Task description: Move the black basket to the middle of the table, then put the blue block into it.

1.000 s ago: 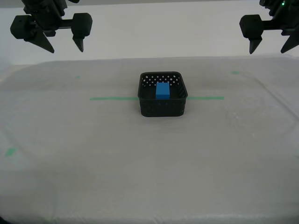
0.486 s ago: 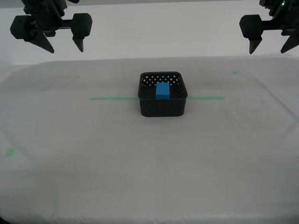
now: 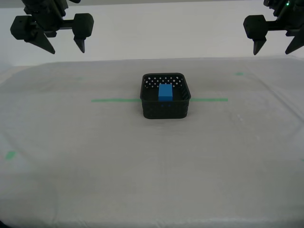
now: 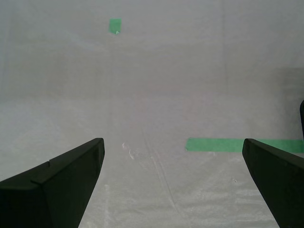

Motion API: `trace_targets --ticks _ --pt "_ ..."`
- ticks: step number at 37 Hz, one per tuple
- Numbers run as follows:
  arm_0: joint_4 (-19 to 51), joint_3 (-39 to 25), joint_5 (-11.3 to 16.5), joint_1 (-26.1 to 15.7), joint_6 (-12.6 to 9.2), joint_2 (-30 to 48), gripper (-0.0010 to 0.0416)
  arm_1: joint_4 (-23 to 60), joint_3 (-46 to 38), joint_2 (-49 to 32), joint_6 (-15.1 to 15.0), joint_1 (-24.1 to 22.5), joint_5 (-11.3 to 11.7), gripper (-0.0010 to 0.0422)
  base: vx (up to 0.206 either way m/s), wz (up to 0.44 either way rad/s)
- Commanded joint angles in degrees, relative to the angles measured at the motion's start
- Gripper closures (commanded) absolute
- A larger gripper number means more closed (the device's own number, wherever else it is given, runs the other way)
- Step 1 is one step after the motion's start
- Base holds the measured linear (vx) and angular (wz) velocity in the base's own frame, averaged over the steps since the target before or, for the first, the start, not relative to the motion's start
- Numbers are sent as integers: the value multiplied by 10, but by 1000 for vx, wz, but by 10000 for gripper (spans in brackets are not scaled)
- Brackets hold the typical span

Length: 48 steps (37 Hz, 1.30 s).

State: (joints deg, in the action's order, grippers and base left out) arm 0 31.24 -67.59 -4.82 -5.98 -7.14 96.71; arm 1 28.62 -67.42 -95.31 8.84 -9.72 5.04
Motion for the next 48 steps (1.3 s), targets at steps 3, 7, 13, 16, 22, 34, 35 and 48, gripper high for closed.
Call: trace_targets --ticks 3,7,13,16,22,34,35,48 --pt "0 0 -2 0 1 0 7 0 -1 0 -2 0 -1 12 0 0" --pt "0 0 -2 0 1 0 7 0 -1 0 -2 0 -1 12 0 0" --pt "0 0 -2 0 1 0 7 0 -1 0 -2 0 -1 12 0 0" --pt "0 0 -2 0 1 0 7 0 -1 0 -2 0 -1 12 0 0" --pt "0 0 -2 0 1 0 7 0 -1 0 -2 0 -1 12 0 0" --pt "0 0 -2 0 1 0 7 0 -1 0 -2 0 -1 12 0 0" --pt "0 0 -2 0 1 0 7 0 -1 0 -2 0 -1 12 0 0" --pt "0 0 -2 0 1 0 7 0 -1 0 -2 0 -1 12 0 0"
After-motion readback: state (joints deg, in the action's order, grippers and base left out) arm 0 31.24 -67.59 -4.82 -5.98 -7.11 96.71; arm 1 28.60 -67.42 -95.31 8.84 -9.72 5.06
